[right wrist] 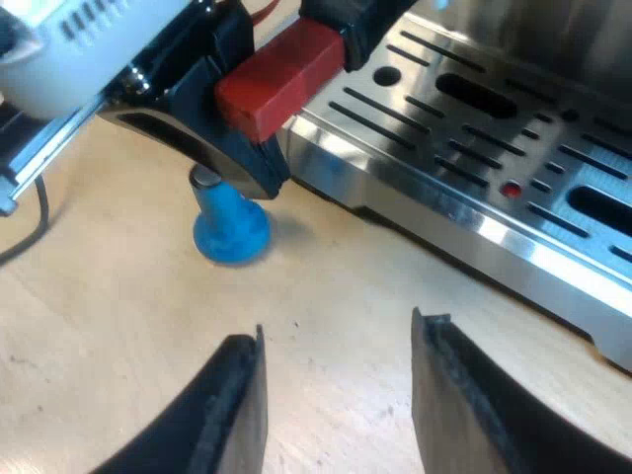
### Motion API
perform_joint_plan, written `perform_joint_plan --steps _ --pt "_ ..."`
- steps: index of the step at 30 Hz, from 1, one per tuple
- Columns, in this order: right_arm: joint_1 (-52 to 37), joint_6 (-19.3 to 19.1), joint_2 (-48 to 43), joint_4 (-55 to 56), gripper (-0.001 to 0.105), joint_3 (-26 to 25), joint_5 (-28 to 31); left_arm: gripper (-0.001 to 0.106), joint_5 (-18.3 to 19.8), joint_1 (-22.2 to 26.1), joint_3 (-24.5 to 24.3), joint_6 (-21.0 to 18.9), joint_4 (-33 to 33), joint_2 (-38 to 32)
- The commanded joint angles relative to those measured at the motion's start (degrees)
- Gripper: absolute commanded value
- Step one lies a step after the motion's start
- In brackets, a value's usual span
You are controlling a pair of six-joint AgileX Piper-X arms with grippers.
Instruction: Put the handle in the coffee machine
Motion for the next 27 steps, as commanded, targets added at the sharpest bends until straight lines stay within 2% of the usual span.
perform_joint_plan --steps 1,3,4,6,7,15,17,21,27 --pt "-0.2 -0.2 -0.7 1.5 0.039 0.0 -0.5 0.0 -1.6 -2.0 -0.6 -10.3 -9.7 -0.2" --pt "-0.2 -0.2 -1.3 2.1 0.039 0.0 -0.5 0.0 -2.9 -2.2 -0.6 -13.8 -11.0 -0.2" --pt "-0.2 0.0 -2.6 3.4 0.039 0.0 -0.5 0.0 -3.0 -2.2 -0.6 -14.3 -11.3 -0.2" --pt "-0.2 -0.1 -2.8 3.3 0.039 0.0 -0.5 0.0 -4.7 -2.2 -0.6 -21.5 -14.7 -0.2" --pt "-0.2 0.1 -2.8 3.3 0.039 0.0 -0.5 0.0 -4.4 -2.2 -0.6 -22.3 -15.5 -0.2" --pt "-0.2 0.2 -2.8 3.3 0.039 0.0 -0.5 0.0 -2.7 -2.2 -0.6 -22.6 -14.1 -0.9" --pt "-0.2 0.2 -2.8 3.3 0.039 0.0 -0.5 0.0 -3.2 -2.2 -0.6 -22.2 -12.4 -1.7" --pt "-0.2 0.2 -2.8 3.3 0.039 0.0 -0.5 0.0 -9.0 -1.6 -0.4 -18.8 -8.4 -3.5" --pt "-0.3 0.0 -2.8 3.3 0.039 0.0 -0.4 0.0 -9.3 5.1 2.8 -16.6 -3.1 -8.1"
